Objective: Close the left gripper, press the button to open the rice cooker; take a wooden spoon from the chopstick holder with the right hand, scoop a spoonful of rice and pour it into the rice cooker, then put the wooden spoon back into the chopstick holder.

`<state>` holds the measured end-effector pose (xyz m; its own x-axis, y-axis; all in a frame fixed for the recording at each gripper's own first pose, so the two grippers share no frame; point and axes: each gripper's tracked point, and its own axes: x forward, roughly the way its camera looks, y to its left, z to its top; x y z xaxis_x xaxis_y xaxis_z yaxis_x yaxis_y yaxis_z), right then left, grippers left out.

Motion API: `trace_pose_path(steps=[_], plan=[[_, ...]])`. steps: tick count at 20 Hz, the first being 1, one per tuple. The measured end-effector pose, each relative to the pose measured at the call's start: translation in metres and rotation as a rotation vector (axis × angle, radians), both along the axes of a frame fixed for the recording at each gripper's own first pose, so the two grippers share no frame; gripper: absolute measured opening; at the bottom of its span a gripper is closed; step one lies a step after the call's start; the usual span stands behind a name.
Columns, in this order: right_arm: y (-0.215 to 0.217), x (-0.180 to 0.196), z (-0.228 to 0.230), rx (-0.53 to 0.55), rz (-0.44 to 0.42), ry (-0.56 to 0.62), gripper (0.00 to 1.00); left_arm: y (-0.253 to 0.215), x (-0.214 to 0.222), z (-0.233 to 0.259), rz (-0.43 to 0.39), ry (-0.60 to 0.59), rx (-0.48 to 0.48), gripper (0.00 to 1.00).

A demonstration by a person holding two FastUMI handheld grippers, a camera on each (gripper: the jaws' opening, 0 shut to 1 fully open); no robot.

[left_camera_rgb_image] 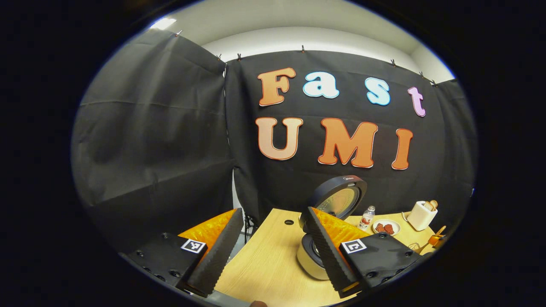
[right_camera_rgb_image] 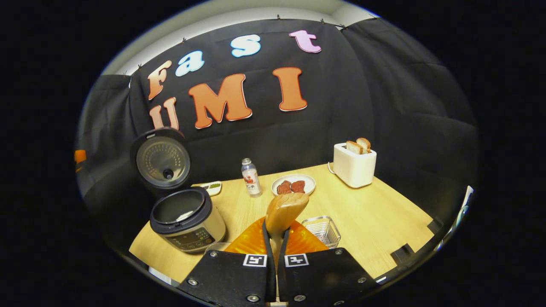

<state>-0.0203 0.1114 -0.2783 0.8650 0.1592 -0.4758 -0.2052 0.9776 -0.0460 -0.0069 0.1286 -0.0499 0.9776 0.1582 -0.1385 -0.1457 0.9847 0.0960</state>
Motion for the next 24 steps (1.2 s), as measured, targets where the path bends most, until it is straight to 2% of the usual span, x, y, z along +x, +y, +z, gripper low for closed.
trace_pose_path(steps=[2,4,8,13,17,20,23,24], plan=[[0.0,-0.008,-0.023,-0.091,0.012,0.021,0.01,0.003,-0.002,-0.003,-0.002,0.009,0.016,0.99],[0.0,-0.017,-0.036,-0.129,0.022,0.04,0.01,0.007,-0.002,-0.008,0.003,0.019,0.03,0.99],[0.001,-0.023,-0.052,-0.08,-0.01,0.071,0.01,0.013,-0.006,-0.017,0.011,0.04,0.027,0.99],[0.023,-0.03,-0.066,0.168,-0.064,0.148,0.01,0.015,-0.006,-0.027,0.014,0.065,0.02,0.99],[0.04,-0.028,-0.077,0.326,-0.1,0.202,0.01,0.013,-0.004,-0.028,0.01,0.068,0.0,1.0],[0.033,-0.024,-0.082,0.441,-0.176,0.248,0.01,0.009,-0.003,-0.032,0.004,0.073,-0.005,1.0],[0.041,-0.02,-0.082,0.662,-0.232,0.31,0.01,0.005,0.0,-0.032,-0.003,0.071,-0.009,1.0],[0.034,-0.016,-0.09,0.683,-0.266,0.321,0.01,0.003,0.0,-0.032,-0.006,0.072,-0.014,1.0]])
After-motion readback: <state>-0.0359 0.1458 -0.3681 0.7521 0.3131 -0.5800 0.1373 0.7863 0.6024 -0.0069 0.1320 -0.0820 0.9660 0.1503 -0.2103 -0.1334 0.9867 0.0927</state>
